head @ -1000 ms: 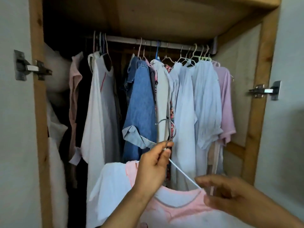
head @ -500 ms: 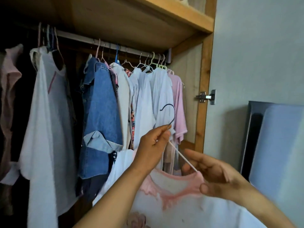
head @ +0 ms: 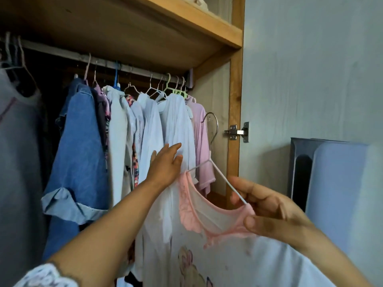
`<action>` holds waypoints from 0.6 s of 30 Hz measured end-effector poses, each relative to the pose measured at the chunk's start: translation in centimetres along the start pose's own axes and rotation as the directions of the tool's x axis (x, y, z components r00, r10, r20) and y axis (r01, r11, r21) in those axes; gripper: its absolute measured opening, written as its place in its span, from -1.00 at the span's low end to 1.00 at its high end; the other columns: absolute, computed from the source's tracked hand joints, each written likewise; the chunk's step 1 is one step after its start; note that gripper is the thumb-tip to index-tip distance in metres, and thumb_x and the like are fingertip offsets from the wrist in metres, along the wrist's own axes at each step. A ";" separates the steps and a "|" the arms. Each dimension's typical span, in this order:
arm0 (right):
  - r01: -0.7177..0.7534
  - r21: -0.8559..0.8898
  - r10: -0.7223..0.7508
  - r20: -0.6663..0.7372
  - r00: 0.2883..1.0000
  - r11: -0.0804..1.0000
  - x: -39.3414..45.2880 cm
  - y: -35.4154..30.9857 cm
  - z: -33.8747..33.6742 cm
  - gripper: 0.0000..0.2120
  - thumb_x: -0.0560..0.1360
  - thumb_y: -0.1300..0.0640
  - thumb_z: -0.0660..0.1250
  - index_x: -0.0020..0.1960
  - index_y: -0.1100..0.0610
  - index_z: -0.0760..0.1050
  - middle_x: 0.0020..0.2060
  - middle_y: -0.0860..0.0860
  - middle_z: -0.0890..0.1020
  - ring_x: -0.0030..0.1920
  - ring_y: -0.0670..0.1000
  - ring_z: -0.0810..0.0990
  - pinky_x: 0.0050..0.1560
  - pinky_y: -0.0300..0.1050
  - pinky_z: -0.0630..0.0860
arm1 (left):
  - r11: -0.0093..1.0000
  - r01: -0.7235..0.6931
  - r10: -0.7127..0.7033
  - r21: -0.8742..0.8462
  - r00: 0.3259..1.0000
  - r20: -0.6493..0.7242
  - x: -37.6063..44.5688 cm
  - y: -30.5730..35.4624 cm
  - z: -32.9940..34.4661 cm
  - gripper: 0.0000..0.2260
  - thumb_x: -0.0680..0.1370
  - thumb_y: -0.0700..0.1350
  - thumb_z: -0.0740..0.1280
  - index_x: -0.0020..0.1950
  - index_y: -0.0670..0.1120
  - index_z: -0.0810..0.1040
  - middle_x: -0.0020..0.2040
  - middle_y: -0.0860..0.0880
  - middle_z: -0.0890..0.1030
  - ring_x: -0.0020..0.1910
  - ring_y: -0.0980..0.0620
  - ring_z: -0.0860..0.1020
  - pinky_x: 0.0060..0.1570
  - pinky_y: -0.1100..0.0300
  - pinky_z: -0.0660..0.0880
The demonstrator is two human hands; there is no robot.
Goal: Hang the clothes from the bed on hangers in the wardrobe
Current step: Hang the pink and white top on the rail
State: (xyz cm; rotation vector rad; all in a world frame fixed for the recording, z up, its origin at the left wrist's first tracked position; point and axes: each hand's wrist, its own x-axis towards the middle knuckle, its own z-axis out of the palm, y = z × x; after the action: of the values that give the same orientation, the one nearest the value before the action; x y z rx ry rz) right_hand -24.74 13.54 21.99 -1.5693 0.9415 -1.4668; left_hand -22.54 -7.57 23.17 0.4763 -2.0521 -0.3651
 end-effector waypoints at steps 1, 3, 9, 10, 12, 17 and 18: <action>-0.008 -0.104 -0.009 -0.165 0.986 0.994 -3.2 -0.8 -1.5 -0.25 0.02 0.04 0.68 0.19 0.04 0.58 -0.06 0.04 0.64 -0.05 -0.04 0.62 -0.15 -0.24 0.54 | 0.993 -0.021 0.020 0.115 1.000 0.017 0.9 -0.5 0.2 -0.62 0.65 -0.10 0.07 0.49 -0.04 0.23 0.45 -0.06 0.33 0.52 0.03 0.03 0.46 0.03 -0.19; 0.187 -0.076 -0.196 -0.134 0.971 0.979 -4.7 0.1 -4.5 -0.18 -0.01 0.04 0.69 0.22 0.16 0.54 -0.07 0.03 0.67 -0.06 -0.05 0.64 -0.18 -0.26 0.54 | 0.944 -0.073 0.053 0.322 0.996 0.071 2.3 -1.6 0.3 -0.59 0.66 -0.07 0.02 0.53 0.00 0.14 0.48 -0.06 0.28 0.53 0.04 -0.08 0.40 -0.06 -0.36; 0.131 -0.132 -0.153 -0.175 0.973 0.983 -4.2 0.2 -7.4 -0.08 -0.08 -0.01 0.69 0.23 0.14 0.48 -0.10 0.07 0.67 -0.08 0.00 0.66 -0.19 -0.26 0.55 | 0.724 -0.013 -0.104 0.690 0.986 0.128 4.3 -5.7 -0.9 -0.53 0.64 0.09 -0.05 0.54 0.03 0.01 0.53 0.07 0.14 0.51 0.05 -0.27 0.31 -0.31 -0.36; 0.128 -0.118 -0.149 -0.194 0.970 0.985 -3.9 0.3 -7.7 -0.08 -0.09 -0.02 0.69 0.21 0.15 0.48 -0.12 0.07 0.67 -0.10 -0.01 0.66 -0.22 -0.26 0.55 | 0.724 0.027 -0.130 0.689 0.987 0.097 4.3 -6.5 -1.3 -0.52 0.64 0.10 -0.04 0.54 0.01 0.01 0.54 0.06 0.09 0.49 0.08 -0.30 0.36 -0.27 -0.28; 0.129 -0.098 -0.146 -0.193 0.970 0.987 -2.7 0.4 -7.6 -0.06 -0.13 -0.01 0.69 0.21 0.18 0.50 -0.11 0.11 0.66 -0.12 0.01 0.66 -0.23 -0.24 0.55 | 0.767 0.077 -0.136 0.637 0.990 0.045 4.1 -8.1 -2.0 -0.49 0.64 0.11 0.00 0.55 -0.03 0.03 0.55 0.03 0.04 0.48 0.10 -0.33 0.42 -0.16 -0.12; 0.149 -0.137 -0.176 -0.209 0.962 0.979 1.7 0.8 -7.7 -0.03 -0.15 -0.06 0.69 0.21 0.17 0.49 -0.13 0.10 0.64 -0.15 -0.02 0.63 -0.25 -0.24 0.55 | 0.832 0.097 -0.061 0.547 0.995 -0.085 2.9 -9.7 -3.2 -0.48 0.62 0.14 0.04 0.53 -0.04 0.10 0.55 0.02 0.08 0.49 0.15 -0.28 0.42 -0.07 0.01; 0.157 -0.157 -0.189 -0.217 0.958 0.975 2.8 0.6 -7.6 -0.04 -0.14 -0.07 0.68 0.21 0.16 0.50 -0.14 0.07 0.64 -0.16 -0.04 0.62 -0.26 -0.26 0.55 | 0.838 0.105 -0.052 0.536 0.992 -0.113 2.7 -9.6 -3.3 -0.48 0.61 0.15 0.05 0.53 -0.03 0.11 0.54 0.02 0.10 0.50 0.15 -0.24 0.41 -0.08 0.02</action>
State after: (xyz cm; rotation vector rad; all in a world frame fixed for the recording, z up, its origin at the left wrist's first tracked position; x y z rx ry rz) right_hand -32.20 10.41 22.89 -1.6397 1.0800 -1.7704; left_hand -19.08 -17.50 22.60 0.9053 -2.0308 0.2069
